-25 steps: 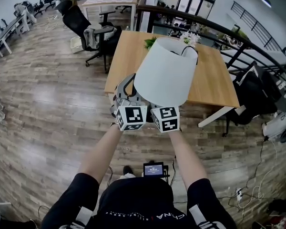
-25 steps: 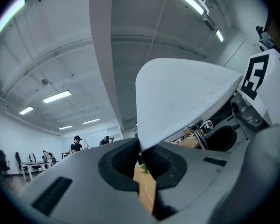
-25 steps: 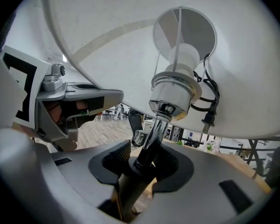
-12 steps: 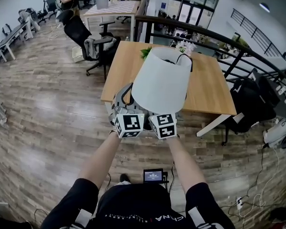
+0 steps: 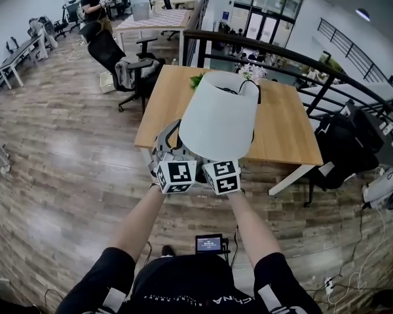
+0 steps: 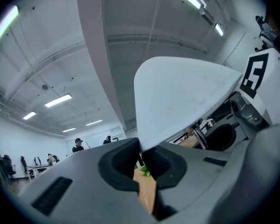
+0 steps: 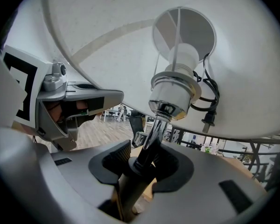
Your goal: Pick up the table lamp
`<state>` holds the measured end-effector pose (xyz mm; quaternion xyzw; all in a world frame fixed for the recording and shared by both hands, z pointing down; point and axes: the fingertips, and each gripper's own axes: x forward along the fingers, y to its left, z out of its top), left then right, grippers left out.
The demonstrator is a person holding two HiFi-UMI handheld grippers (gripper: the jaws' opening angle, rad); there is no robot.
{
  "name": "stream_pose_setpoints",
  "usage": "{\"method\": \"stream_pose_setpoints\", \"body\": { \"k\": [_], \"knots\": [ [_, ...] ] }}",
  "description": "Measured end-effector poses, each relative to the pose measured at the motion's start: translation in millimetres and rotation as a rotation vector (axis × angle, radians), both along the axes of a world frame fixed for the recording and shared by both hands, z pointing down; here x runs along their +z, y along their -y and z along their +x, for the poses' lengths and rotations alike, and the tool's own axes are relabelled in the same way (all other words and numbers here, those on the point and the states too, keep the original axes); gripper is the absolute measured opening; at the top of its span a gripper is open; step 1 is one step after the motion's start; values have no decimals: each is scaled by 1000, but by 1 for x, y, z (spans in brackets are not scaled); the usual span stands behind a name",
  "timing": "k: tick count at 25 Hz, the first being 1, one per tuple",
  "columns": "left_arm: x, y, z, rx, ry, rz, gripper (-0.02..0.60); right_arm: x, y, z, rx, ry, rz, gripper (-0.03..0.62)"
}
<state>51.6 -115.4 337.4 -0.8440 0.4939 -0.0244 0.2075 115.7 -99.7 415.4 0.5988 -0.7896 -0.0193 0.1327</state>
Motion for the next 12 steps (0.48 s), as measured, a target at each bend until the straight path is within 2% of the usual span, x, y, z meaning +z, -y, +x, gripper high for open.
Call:
{"method": "stream_pose_setpoints", "body": {
  "k": [12],
  "knots": [
    [-3,1,18,12,7,13,31,-4,0,17,16,-4,7,164]
  ]
}}
